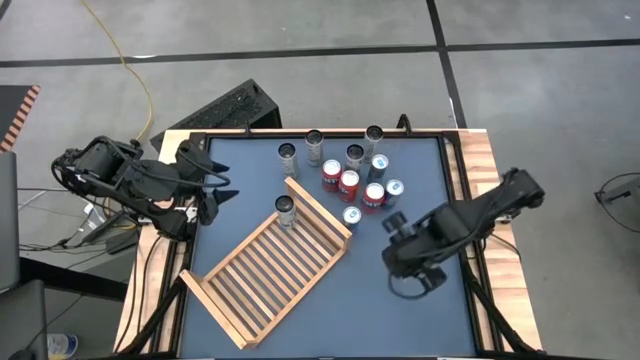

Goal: Place canned beverage on shelf
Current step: Put the right white blue soda can on the shelf aligned with the other white blue soda can

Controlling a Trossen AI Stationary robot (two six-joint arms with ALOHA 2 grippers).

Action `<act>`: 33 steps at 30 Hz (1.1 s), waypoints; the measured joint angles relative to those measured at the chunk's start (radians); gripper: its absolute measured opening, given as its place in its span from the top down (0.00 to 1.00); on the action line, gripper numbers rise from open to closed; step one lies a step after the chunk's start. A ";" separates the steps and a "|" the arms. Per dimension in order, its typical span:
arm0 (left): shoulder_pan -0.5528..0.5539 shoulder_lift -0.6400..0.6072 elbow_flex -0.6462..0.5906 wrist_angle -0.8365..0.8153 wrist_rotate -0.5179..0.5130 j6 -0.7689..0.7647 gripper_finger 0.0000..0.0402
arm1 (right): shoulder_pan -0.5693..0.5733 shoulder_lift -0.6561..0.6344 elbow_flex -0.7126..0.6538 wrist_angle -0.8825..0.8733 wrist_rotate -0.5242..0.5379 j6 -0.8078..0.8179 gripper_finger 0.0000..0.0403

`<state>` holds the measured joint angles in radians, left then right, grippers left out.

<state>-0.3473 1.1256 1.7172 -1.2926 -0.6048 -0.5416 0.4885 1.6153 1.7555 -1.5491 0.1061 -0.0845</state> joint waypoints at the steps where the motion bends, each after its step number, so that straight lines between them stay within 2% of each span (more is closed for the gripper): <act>1: 0.000 0.000 0.000 0.000 0.003 0.000 0.25 | 0.002 0.017 0.000 0.010 0.000 -0.015 0.56; 7: 0.000 0.000 0.000 0.000 0.044 0.026 0.25 | 0.003 0.075 0.000 0.176 -0.002 -0.070 0.55; 16: 0.000 0.000 0.000 0.000 0.087 0.073 0.25 | -0.010 0.130 0.000 0.349 -0.028 -0.063 0.55; 27: 0.000 0.000 0.000 0.002 0.123 0.128 0.25 | -0.006 0.250 0.000 0.364 -0.082 -0.082 0.55; 33: 0.000 0.000 0.000 0.001 0.130 0.140 0.25 | -0.006 0.260 0.000 0.369 -0.082 -0.081 0.54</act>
<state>-0.3473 1.1255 1.7172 -1.2919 -0.4747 -0.4015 0.4828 1.8751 1.7550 -1.1798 0.0238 -0.1658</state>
